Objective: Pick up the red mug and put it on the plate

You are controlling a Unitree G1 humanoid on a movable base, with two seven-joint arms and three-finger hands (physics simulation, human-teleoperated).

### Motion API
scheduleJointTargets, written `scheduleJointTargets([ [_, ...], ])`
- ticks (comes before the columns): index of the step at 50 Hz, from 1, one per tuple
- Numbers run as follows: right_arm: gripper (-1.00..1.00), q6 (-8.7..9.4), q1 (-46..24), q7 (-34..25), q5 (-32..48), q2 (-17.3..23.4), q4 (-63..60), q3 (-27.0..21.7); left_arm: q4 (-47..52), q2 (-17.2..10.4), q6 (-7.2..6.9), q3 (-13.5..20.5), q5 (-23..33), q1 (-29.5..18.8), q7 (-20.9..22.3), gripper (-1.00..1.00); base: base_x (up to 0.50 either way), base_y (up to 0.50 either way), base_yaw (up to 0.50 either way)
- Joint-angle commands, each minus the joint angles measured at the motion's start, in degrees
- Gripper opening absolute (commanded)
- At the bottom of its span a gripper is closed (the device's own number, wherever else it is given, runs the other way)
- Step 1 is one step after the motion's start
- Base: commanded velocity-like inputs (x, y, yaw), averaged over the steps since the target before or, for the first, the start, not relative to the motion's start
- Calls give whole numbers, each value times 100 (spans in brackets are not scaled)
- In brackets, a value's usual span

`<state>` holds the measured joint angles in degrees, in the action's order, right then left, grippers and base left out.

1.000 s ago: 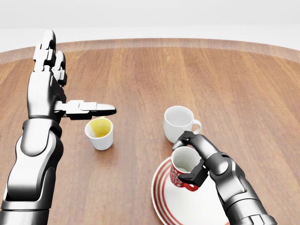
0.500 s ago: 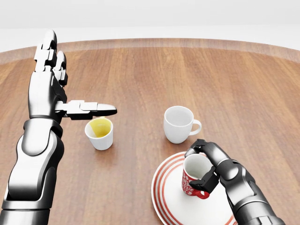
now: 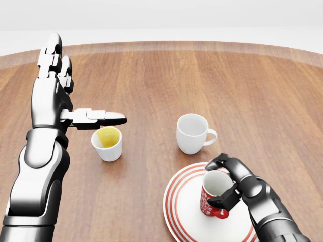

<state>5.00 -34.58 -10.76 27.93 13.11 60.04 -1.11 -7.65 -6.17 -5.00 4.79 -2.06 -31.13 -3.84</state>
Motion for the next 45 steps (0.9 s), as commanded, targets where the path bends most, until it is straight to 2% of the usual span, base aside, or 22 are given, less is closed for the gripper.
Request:
scheduleJointTargets([
  [1, 100, 0, -40, 41, 110, 10, 47, -28, -12, -9, 0, 13, -10, -13, 0, 100, 0, 0, 0],
  [24, 100, 0, -7, 37, 91, 17, -13, -28, 21, -17, 0, 8, -5, -12, -6, 100, 0, 0, 0],
  [45, 100, 0, 323, -777, 116, 85, -2422, -219, 257, -36, 0, 13, 10, -120, -7, 100, 0, 0, 0],
])
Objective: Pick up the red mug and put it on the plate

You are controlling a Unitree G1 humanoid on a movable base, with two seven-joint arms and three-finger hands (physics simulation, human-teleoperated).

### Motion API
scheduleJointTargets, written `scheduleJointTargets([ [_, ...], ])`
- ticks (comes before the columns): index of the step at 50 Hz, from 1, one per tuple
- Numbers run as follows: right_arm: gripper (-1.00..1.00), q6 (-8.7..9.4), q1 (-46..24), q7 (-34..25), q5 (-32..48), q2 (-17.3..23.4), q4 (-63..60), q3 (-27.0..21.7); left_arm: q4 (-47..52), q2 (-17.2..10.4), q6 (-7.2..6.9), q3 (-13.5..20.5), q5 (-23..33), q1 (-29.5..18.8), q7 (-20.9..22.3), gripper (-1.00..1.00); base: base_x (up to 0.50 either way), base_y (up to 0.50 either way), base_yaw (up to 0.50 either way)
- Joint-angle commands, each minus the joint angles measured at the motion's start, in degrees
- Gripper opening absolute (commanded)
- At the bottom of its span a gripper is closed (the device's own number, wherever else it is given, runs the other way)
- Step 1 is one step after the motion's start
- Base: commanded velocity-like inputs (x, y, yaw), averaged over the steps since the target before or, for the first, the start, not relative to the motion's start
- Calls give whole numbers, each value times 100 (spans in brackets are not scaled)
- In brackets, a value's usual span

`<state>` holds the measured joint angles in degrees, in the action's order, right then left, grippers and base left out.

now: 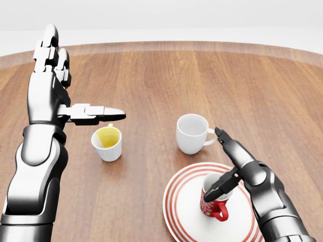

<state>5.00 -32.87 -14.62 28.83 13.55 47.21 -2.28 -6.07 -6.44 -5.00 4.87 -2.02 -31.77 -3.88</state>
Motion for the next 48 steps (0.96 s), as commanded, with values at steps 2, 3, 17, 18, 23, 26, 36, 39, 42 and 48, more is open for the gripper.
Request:
scheduleJointTargets([
  [2, 100, 0, 157, -500, 19, 71, -1464, -151, 156, -11, 0, 1, 9, -75, -8, 100, 0, 0, 0],
  [3, 100, 0, 160, -581, 14, 84, -1644, -170, 183, -13, 0, 0, 10, -88, -10, 100, 0, 0, 0],
  [17, 100, 0, 26, -951, -83, 242, -3152, -385, 520, -58, 0, 14, -1, -273, -14, 100, 0, 0, 0],
  [18, 100, 0, 11, -938, -94, 253, -3248, -409, 539, -64, 0, 19, -6, -295, -13, 100, 0, 0, 0],
  [23, 100, 0, -136, -943, -260, 317, -3897, -540, 685, -75, 0, 16, -19, -372, -32, 100, 0, 0, 0],
  [26, 100, 0, -250, -945, -347, 375, -4156, -570, 777, -83, 0, 9, -7, -420, -31, 100, 0, 0, 0],
  [36, 100, 0, -688, -1213, -462, 572, -5216, -595, 1199, -157, 0, 36, -16, -646, -47, 100, 0, 0, 0],
  [39, 100, 0, -807, -1257, -503, 622, -5382, -612, 1259, -164, 0, 43, -14, -667, -44, 100, 0, 0, 0],
  [42, 100, 0, -937, -1284, -549, 673, -5554, -637, 1285, -165, 0, 41, -5, -668, -42, 100, 0, 0, 0],
  [48, 100, 0, -1074, -1258, -684, 750, -5819, -668, 1298, -155, 0, 36, 4, -645, -33, 100, 0, 0, 0],
])
